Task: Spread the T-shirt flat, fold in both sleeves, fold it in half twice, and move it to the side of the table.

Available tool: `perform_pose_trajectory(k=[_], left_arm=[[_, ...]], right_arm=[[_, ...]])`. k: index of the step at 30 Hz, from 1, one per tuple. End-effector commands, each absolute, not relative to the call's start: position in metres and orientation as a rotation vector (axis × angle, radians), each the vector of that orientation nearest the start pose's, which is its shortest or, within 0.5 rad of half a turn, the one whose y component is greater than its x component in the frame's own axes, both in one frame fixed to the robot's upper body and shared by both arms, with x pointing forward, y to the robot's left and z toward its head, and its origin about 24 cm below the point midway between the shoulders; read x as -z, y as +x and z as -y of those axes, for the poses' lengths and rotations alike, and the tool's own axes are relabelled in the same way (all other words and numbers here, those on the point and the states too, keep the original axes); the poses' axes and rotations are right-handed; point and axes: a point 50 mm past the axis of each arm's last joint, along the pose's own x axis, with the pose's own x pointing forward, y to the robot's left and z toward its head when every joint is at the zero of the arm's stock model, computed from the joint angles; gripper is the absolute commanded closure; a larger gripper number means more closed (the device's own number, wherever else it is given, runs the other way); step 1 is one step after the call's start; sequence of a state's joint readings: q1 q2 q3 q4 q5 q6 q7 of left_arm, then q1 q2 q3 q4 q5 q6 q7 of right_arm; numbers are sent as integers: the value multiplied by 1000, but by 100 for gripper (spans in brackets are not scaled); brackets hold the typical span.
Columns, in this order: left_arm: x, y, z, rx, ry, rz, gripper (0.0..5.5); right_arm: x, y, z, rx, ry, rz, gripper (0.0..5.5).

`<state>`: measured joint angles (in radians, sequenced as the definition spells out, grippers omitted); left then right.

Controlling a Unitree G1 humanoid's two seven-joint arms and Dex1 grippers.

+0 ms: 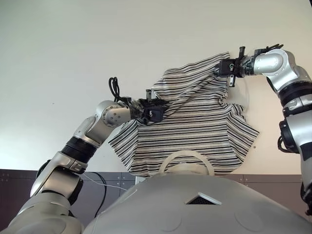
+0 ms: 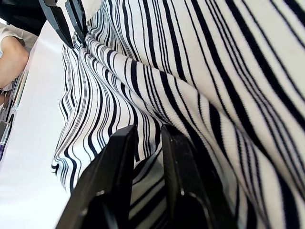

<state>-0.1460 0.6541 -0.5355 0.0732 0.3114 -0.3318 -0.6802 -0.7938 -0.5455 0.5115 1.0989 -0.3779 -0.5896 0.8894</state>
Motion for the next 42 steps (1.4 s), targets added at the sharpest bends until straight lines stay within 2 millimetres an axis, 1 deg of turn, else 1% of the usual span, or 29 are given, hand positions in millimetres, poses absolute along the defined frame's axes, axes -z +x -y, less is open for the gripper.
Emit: perform_pose_trajectory(k=[1, 2, 3, 4, 5, 6, 7, 10, 13, 14, 16, 18, 21, 24, 27, 30, 32, 34, 37, 42], left_arm=[[-7, 209, -144, 1315, 985, -161, 454], [-10, 208, -142, 1310, 948, -152, 454], [-18, 210, -137, 1301, 902, -120, 454], [-30, 215, -130, 1279, 837, -79, 454], [-43, 221, -125, 1258, 787, -36, 454], [-53, 225, -121, 1243, 752, -6, 454], [-62, 228, -119, 1230, 732, 18, 454], [-81, 234, -117, 1197, 718, 60, 454], [-93, 242, -125, 1167, 747, 64, 454], [-96, 245, -132, 1146, 774, 60, 454], [-92, 253, -152, 1096, 879, 23, 454], [-81, 258, -169, 1057, 930, -29, 454], [-59, 255, -186, 1051, 1018, -82, 454], [-36, 245, -194, 1115, 1061, -132, 454], [-22, 240, -194, 1171, 1057, -155, 454], [-15, 241, -188, 1182, 988, -166, 407], [-10, 241, -180, 1203, 934, -175, 375], [-7, 242, -172, 1237, 910, -176, 375], [0, 255, -162, 1200, 919, -157, 375], [6, 284, -151, 1015, 960, -82, 375]], right_arm=[[-61, 327, 191, -1343, -1019, -366, 446], [-76, 332, 179, -1346, -973, -288, 446], [-90, 334, 165, -1359, -927, -214, 446], [-102, 334, 152, -1376, -886, -149, 446], [-110, 332, 139, -1395, -851, -96, 446], [-113, 329, 131, -1408, -824, -68, 446], [-112, 325, 124, -1422, -802, -60, 446], [-87, 311, 110, -1478, -782, -120, 446], [-58, 294, 107, -1536, -779, -212, 446], [-51, 291, 108, -1539, -781, -237, 446], [-41, 288, 112, -1529, -784, -269, 446], [-34, 286, 116, -1520, -786, -293, 446], [-28, 282, 120, -1537, -810, -318, 446], [-26, 281, 122, -1547, -830, -324, 446], [-25, 281, 124, -1552, -851, -327, 446], [-25, 281, 123, -1559, -864, -323, 443], [-25, 282, 122, -1561, -876, -321, 443], [-25, 282, 122, -1563, -885, -319, 443], [-26, 283, 119, -1574, -892, -310, 443], [-29, 283, 111, -1603, -898, -283, 443]])
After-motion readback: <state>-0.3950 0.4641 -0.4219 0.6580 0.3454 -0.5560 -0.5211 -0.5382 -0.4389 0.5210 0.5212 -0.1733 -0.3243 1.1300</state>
